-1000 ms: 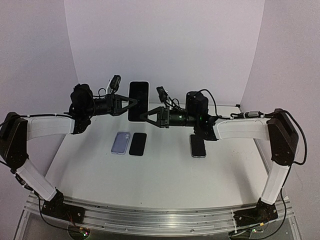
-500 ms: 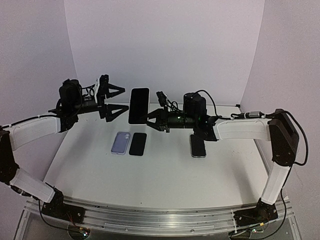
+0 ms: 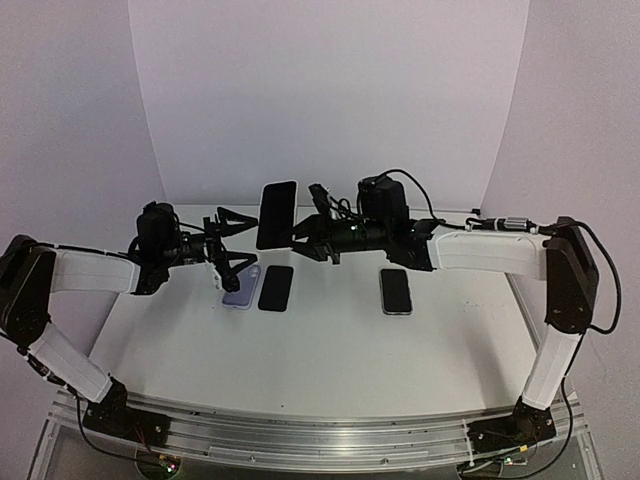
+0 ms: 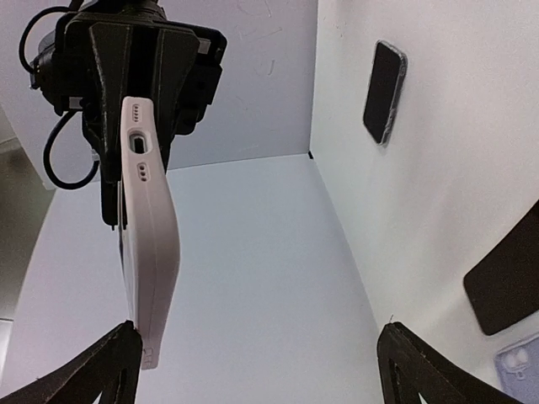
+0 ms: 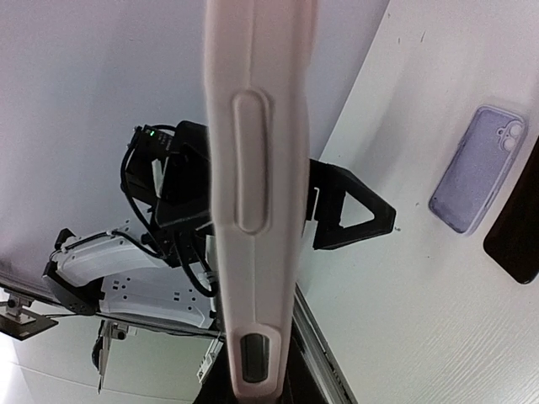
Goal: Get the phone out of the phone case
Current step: Adjust the phone.
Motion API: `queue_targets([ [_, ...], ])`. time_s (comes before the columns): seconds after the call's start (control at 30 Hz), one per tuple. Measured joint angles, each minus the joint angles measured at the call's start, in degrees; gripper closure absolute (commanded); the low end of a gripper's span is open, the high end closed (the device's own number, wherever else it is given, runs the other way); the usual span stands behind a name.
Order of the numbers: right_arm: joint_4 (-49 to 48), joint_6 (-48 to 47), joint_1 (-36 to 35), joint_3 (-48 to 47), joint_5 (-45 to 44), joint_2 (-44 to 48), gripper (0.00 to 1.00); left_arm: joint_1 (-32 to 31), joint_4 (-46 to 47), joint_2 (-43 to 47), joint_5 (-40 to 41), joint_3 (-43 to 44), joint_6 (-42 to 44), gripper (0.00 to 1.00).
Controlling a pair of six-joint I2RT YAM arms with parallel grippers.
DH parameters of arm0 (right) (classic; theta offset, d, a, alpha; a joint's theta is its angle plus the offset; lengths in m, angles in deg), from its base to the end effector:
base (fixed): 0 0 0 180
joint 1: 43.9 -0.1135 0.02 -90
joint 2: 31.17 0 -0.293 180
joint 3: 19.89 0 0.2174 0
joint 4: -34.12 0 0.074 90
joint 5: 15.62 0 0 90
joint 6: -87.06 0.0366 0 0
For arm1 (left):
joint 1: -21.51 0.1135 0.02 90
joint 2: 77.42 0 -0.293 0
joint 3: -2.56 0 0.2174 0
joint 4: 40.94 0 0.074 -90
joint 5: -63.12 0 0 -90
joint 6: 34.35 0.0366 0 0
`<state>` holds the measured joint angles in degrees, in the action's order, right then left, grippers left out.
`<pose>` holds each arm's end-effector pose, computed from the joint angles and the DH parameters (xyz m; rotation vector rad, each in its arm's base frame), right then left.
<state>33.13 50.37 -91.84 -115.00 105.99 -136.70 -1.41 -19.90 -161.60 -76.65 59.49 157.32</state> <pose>0.2644 0.3217 0.3393 -0.3885 2.0355 1.6822 0.2476 -0.1350 0.2949 1.6439 0.1470 0.3208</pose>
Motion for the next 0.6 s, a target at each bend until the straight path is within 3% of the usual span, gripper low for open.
queue_targets([
  [0.3, 2.17, 0.06, -0.86, -1.55, 0.09, -0.12, 1.0, -4.04, 12.89, -1.51, 3.73, -0.04, 3.81, 0.05],
  [0.4, 2.3, 0.13, -1.12, -2.16, 0.48, -0.36, 1.0, -4.02, 14.26, -1.51, 5.0, -0.04, 3.95, 0.12],
  [0.47, 2.55, 0.43, -1.16, -3.18, 1.22, -0.89, 1.0, -3.98, 14.18, -1.64, 5.55, -0.02, 4.53, 0.21],
  [0.6, 2.86, 1.57, -1.22, -5.1, 2.25, -2.5, 1.0, -4.0, 14.02, -2.55, 5.58, 0.38, 5.38, 0.56],
])
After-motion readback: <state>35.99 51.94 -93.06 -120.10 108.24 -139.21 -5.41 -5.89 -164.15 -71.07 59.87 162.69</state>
